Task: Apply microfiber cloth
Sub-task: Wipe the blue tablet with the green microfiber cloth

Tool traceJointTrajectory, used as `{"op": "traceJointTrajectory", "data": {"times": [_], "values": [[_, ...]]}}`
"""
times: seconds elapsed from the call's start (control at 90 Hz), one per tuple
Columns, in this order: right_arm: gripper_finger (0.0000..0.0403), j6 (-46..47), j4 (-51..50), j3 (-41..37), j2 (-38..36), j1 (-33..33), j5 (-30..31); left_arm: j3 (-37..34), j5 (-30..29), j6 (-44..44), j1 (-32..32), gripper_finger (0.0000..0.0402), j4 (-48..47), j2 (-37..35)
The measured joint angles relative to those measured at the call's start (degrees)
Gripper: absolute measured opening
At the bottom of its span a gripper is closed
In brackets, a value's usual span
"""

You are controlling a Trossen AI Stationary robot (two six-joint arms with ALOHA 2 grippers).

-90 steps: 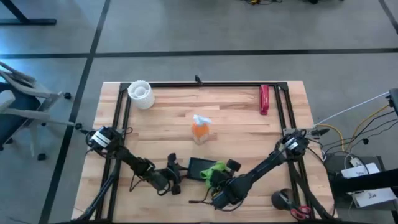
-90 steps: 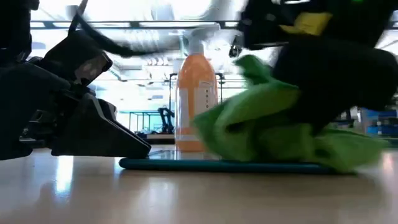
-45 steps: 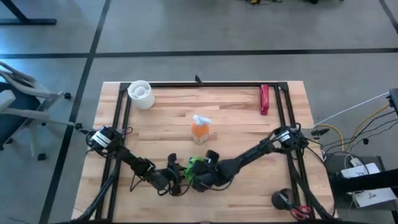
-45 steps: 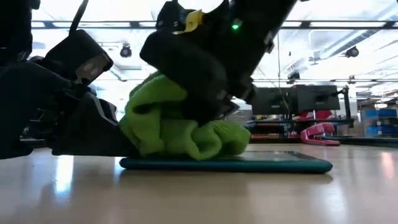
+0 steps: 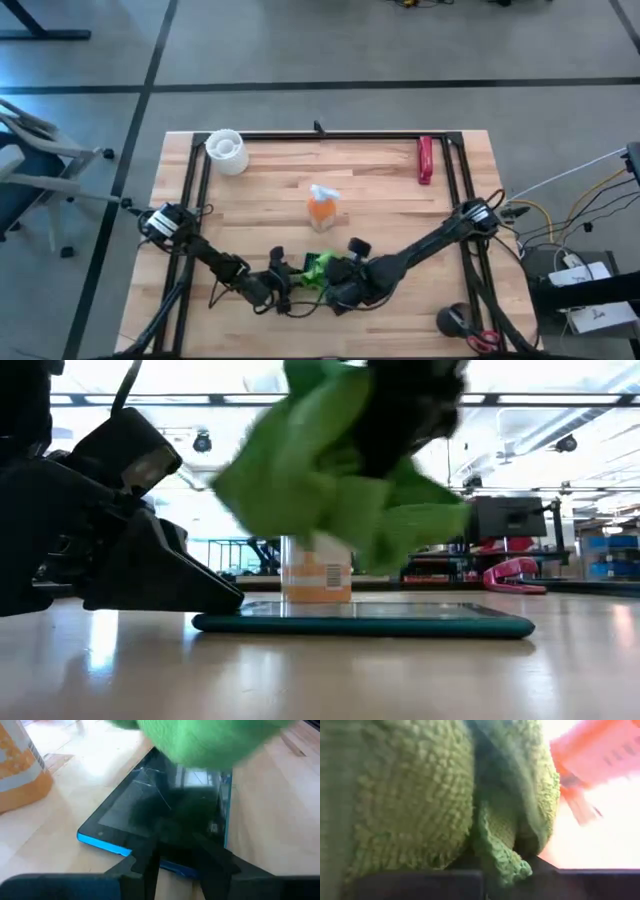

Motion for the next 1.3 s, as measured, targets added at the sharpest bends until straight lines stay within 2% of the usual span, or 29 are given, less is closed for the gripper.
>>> {"op": "traceJointTrajectory", "data": {"times": [0.133, 0.189, 0.344, 0.556, 0.7, 0.856, 1.3], "values": [[0.0000, 11.82, -14.60, -0.61, -0.27, 2.39, -0.03, 0.00, -0.01, -0.41, 0.00, 0.0098, -0.01, 0.00], [0.0000, 16.07, -17.62, -1.47, -0.27, 3.35, 0.01, 0.00, -0.01, -0.44, 0.00, 0.0098, -0.02, 0.00], [0.0000, 21.61, -16.73, -5.67, -0.24, 4.87, -0.23, 0.00, -0.02, -0.49, 0.00, 0.0098, -0.02, 0.00], [0.0000, 22.61, -10.30, -11.26, 1.34, 3.01, -0.05, 0.00, -0.03, -0.63, 0.00, 0.0098, -0.02, 0.00], [0.0000, 15.92, 1.73, -13.41, 3.25, 0.48, -0.06, 0.00, -0.03, -0.63, 0.00, 0.0098, -0.02, 0.00], [0.0000, 8.31, 14.40, -12.79, 5.99, -1.72, 2.72, -0.08, 0.31, -0.66, -0.15, 0.0098, 0.02, -0.07], [0.0000, -4.59, 25.46, -7.20, 8.43, -6.63, 1.36, -0.07, 0.04, -0.66, -0.04, 0.0098, -0.09, -0.04]]}}
